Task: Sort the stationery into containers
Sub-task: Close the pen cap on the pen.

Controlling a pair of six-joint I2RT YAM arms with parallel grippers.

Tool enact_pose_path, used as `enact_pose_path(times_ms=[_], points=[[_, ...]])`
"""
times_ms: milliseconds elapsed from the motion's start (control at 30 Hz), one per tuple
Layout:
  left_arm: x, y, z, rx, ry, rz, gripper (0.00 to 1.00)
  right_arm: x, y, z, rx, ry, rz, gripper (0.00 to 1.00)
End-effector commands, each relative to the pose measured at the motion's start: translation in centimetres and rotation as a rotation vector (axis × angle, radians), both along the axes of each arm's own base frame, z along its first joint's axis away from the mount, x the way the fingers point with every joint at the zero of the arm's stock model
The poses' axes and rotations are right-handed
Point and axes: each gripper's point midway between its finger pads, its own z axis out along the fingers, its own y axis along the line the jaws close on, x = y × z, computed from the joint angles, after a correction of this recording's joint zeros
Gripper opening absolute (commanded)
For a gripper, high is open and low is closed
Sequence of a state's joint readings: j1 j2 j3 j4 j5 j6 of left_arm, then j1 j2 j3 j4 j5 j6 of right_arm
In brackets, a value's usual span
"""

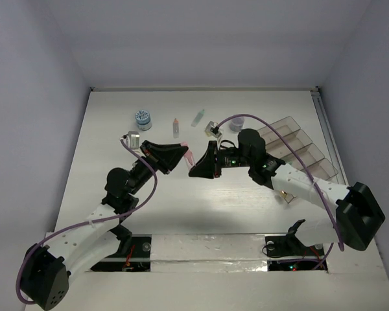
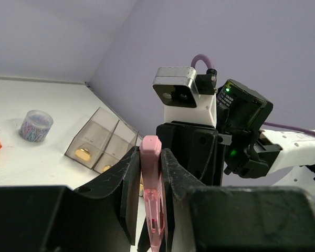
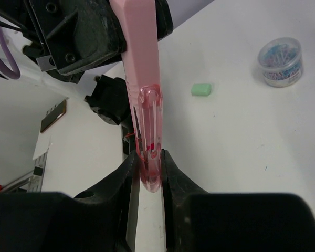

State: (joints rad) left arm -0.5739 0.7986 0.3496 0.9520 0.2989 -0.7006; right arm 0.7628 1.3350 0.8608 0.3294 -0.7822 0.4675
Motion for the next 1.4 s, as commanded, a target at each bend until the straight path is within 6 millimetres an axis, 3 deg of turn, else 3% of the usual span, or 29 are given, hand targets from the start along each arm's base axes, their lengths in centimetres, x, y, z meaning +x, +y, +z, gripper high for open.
enact_pose_path(times_ms=[0, 467, 633, 900, 1033, 1367], points=[[-0.8, -0.1, -0.8, 0.006, -0.003, -0.034, 0.00, -0.2, 0.3, 5.8, 0.164, -0.125, -0.017, 0.00], [-1.4, -0.4, -3.2, 0.045, 0.056, -0.053, 0.00, 0.7, 0.5, 8.5, 0.220, -0.159, -0.058, 0.00], [-1.5, -0.4, -2.9, 0.044, 0.051, -0.056, 0.00, 1.6, 0.4, 7.7, 0.190, -0.149, -0.096, 0.00], [-2.0, -1.7, -6.0, 0.071, 0.120, -0.100, 0.00, 3.0, 0.3, 9.8, 0.219, -0.187, -0.127, 0.00], [-2.6, -2.2, -6.9, 0.090, 0.135, -0.116, 0.00, 4.3, 0.0, 10.2, 0.221, -0.187, -0.144, 0.00], [-3.1, -2.1, -8.5, 0.114, 0.160, -0.110, 0.00, 4.8, -0.7, 10.7, 0.238, -0.185, -0.150, 0.00]])
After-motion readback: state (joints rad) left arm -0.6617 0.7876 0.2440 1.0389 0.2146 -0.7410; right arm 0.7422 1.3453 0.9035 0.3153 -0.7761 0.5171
